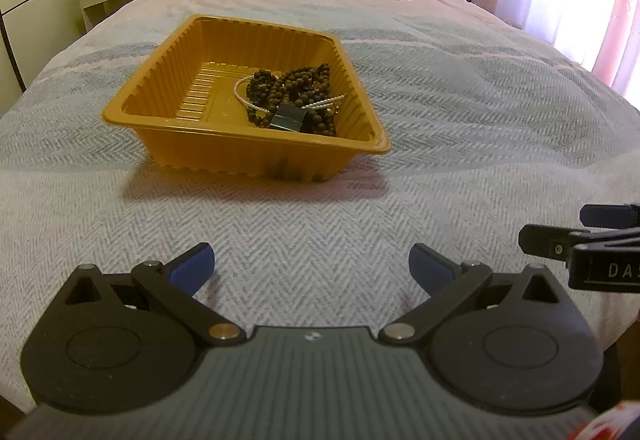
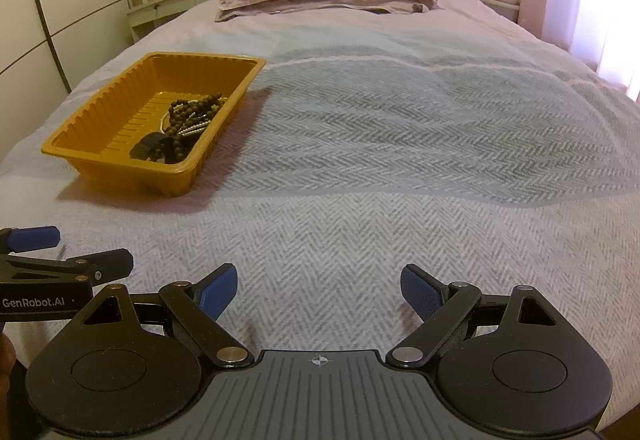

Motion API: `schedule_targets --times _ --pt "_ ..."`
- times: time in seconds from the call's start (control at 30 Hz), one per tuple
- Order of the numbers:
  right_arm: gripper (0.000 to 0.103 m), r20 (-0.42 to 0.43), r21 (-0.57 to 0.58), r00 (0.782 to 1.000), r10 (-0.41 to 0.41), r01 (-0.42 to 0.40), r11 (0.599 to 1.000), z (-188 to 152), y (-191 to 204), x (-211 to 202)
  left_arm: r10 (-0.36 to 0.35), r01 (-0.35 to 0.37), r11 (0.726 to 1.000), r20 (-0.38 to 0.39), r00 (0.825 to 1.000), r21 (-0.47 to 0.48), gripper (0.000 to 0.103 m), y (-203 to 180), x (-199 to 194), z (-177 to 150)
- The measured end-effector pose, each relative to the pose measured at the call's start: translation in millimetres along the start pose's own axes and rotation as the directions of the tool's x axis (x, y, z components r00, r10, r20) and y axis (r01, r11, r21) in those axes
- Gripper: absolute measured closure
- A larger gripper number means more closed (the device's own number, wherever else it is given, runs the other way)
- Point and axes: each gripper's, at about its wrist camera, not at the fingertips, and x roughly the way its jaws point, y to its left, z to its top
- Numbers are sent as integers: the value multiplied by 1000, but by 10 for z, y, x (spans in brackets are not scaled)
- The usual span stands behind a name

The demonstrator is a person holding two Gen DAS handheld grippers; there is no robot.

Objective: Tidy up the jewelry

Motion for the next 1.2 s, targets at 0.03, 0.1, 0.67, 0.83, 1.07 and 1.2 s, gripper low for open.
schedule_targets --times 0.03,0.1,0.67,0.83,1.07,1.2 --pt "15 0 1 1000 0 0 1000 0 -4 1 0 0 1000 -1 1000 2 0 -2 0 -3" --pt "15 3 0 1000 -3 3 1000 -3 1 -6 0 0 1000 -1 1000 4 0 -11 -4 -6" --pt "15 5 -7 1000 -6 6 1000 -19 22 -10 4 -4 1000 2 1000 4 0 -12 -13 -21" --pt "15 7 -11 1000 -7 7 1000 -25 26 -19 2 -2 1000 3 1000 4 0 -14 -19 -26" --pt "15 8 -12 1000 -6 7 1000 -26 31 -20 3 -3 1000 4 1000 1 0 -11 -27 -30" --pt "15 8 -10 1000 -7 7 1000 -26 33 -25 3 -3 1000 4 1000 1 0 -12 -28 -31"
